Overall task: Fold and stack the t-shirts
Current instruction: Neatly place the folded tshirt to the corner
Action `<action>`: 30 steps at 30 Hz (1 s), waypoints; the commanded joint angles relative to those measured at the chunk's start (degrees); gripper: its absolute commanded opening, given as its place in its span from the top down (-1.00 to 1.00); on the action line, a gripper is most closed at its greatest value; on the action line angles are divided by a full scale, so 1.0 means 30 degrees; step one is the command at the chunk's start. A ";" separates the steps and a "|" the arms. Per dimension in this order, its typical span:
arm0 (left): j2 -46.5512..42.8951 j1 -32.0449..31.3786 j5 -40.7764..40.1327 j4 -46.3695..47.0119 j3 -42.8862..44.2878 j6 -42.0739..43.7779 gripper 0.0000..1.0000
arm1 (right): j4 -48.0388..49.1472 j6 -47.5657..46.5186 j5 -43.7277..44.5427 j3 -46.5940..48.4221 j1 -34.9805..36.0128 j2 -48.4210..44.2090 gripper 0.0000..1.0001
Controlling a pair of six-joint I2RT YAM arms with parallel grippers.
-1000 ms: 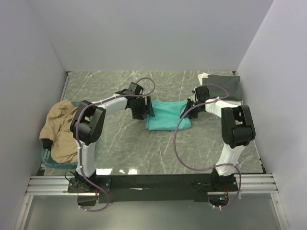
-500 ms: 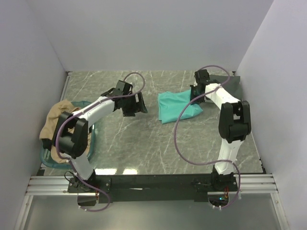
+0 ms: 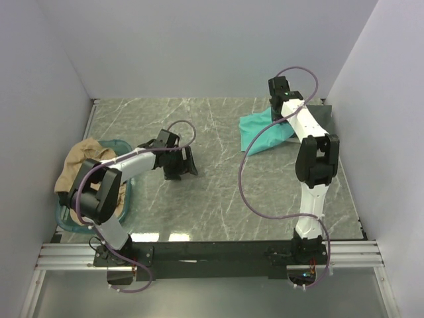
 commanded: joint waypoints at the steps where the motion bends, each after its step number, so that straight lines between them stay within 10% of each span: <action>1: -0.1020 -0.0018 0.0045 0.1253 -0.1133 -0.0384 -0.69 | -0.0549 -0.0673 0.3017 0.1722 -0.0106 0.0326 1.00; 30: -0.1928 -0.0105 0.0338 0.2633 -0.3952 -0.1644 -0.68 | -0.2250 -0.1581 0.4282 0.8111 -0.1981 0.0122 1.00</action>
